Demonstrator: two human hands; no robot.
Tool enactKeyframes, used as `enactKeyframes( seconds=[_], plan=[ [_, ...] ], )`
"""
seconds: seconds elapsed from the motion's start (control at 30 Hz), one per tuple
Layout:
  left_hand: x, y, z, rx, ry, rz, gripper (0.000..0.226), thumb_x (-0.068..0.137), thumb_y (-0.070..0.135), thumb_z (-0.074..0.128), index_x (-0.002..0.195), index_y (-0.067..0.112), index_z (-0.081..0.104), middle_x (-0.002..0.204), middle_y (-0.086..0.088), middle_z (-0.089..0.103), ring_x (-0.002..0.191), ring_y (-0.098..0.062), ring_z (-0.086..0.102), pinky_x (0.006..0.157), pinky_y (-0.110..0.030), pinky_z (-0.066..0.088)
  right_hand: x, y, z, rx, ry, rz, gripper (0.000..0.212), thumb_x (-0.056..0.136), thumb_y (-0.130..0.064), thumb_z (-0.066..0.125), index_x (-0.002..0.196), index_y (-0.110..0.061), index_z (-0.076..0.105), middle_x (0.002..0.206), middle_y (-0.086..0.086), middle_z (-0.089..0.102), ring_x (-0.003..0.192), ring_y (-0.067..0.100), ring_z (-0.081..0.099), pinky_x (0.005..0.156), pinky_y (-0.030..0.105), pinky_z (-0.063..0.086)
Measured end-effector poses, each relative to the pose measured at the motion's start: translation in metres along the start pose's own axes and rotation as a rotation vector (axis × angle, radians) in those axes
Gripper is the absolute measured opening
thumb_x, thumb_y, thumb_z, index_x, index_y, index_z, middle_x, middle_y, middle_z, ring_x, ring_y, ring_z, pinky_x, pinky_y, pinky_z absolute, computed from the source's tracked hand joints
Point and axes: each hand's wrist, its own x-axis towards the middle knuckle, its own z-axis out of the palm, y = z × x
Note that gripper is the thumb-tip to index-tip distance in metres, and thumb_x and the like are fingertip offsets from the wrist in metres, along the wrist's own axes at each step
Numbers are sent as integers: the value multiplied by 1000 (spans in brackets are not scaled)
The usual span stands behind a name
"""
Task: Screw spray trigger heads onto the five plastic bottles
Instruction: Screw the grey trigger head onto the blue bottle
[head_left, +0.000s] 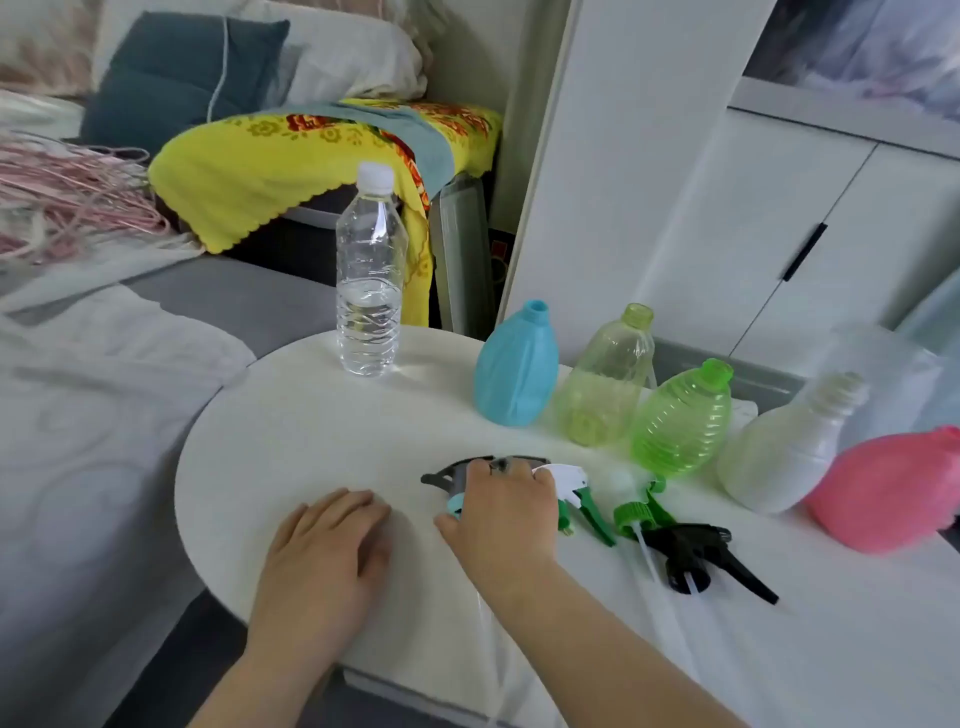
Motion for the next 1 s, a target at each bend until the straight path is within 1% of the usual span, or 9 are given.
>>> enactKeyframes(
  seconds=[0.17, 0.3, 0.43, 0.5, 0.6, 0.7, 0.77, 0.87, 1.0],
  plan=[
    [3, -4, 1, -32, 57, 33, 34, 86, 27, 50, 120, 26, 53, 136, 9, 47, 131, -12, 34, 110, -29, 15, 0, 10, -12, 530, 81, 162, 32, 80, -37, 53, 106, -18, 57, 101, 4, 65, 103, 24, 51, 87, 33, 34],
    [2, -6, -1, -85, 72, 42, 32, 84, 19, 54, 116, 24, 56, 132, 7, 51, 129, -14, 37, 109, -29, 17, -8, 17, -28, 1191, 18, 235, 1, 80, -23, 61, 80, -22, 60, 79, -2, 62, 80, 14, 57, 65, 19, 43],
    [2, -8, -3, -124, 37, 49, 31, 83, 16, 55, 112, 25, 58, 130, 7, 52, 128, -13, 38, 109, -29, 16, -16, 33, -41, 1602, -70, 237, 9, 86, -15, 54, 85, -17, 63, 59, -12, 62, 56, 1, 55, 54, 12, 43],
    [1, -6, -5, -154, 16, 30, 29, 82, 15, 56, 110, 24, 59, 126, 5, 55, 126, -15, 40, 109, -30, 19, -21, 49, -47, 1851, -44, 256, 10, 86, -11, 51, 92, -9, 60, 62, -4, 60, 44, 1, 51, 46, 13, 42],
    [3, 1, -9, -258, 11, -18, 27, 82, 15, 58, 109, 19, 60, 122, -3, 59, 120, -21, 46, 107, -35, 26, -34, 80, -56, 2128, 60, 274, 10, 79, -10, 52, 85, -8, 59, 74, 4, 62, 46, 5, 57, 48, 15, 48],
    [12, 18, -7, -407, 28, -28, 32, 82, 14, 58, 115, 17, 55, 122, -3, 58, 114, -18, 49, 95, -27, 32, -48, 117, -63, 2263, 246, 252, 17, 69, -14, 54, 71, -7, 69, 69, 2, 70, 55, 8, 64, 58, 16, 54],
    [25, 34, -2, -442, 19, 1, 41, 82, 17, 59, 122, 19, 48, 124, -1, 55, 111, -12, 47, 91, -24, 31, -57, 137, -63, 2248, 322, 250, 18, 75, -13, 50, 78, -7, 66, 69, -2, 72, 60, 7, 66, 62, 16, 55],
    [53, 61, 4, -484, 35, 37, 59, 79, 19, 63, 131, 20, 35, 135, -2, 43, 117, -14, 43, 95, -25, 29, -66, 159, -55, 2209, 368, 243, 17, 74, -13, 49, 87, -9, 58, 72, -4, 73, 66, 7, 68, 67, 17, 56],
    [94, 87, 14, -503, 98, 51, 81, 71, 26, 71, 137, 18, 23, 146, -5, 28, 131, -20, 32, 108, -36, 28, -73, 177, -34, 2213, 400, 250, 14, 66, -12, 50, 81, -11, 52, 78, 0, 75, 74, 11, 70, 67, 22, 57]
  ],
)
